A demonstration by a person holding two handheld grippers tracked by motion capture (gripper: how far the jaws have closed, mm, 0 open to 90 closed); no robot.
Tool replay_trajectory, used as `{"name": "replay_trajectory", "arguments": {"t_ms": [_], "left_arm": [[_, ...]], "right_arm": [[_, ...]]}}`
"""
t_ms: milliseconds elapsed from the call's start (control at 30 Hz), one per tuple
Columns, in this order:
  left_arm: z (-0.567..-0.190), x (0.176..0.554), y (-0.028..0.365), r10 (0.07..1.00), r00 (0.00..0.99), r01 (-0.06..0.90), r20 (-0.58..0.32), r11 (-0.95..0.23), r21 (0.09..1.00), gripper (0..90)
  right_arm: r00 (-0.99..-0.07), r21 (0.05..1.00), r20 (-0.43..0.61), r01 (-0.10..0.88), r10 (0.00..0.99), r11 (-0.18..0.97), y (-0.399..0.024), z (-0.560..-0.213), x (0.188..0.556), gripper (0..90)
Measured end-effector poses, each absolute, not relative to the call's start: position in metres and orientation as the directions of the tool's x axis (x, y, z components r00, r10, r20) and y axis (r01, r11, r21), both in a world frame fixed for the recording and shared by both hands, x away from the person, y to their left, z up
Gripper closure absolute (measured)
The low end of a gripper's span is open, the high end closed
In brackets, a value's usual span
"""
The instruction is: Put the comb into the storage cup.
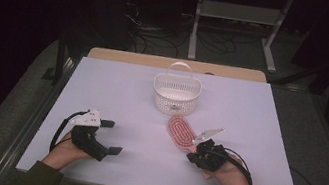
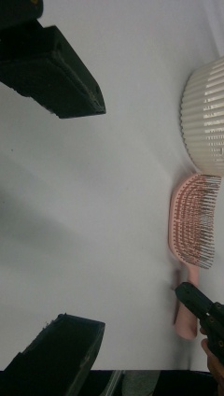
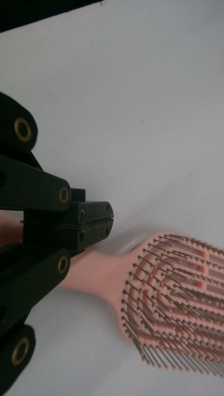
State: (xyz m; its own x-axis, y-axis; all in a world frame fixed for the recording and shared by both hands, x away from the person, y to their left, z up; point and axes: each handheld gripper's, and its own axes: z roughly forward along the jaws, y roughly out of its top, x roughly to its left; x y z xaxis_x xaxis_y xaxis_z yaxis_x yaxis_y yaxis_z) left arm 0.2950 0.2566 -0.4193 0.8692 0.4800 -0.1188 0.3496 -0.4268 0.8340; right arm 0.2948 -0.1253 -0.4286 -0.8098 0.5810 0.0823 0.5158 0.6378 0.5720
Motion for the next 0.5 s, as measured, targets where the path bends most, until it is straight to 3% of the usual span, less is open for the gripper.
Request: {"name": "replay_trajectory", "arguments": {"t_ms": [500], "left_arm": [[-0.42, 0.295, 0.256, 0.476, 0.871, 0.349, -0.12, -0.428, 0.833, 0.0]], "right_arm": [[-0.78, 0.562, 0.061, 0.543, 0.623, 0.624, -0.146, -0.43, 0.3, 89.1]]}}
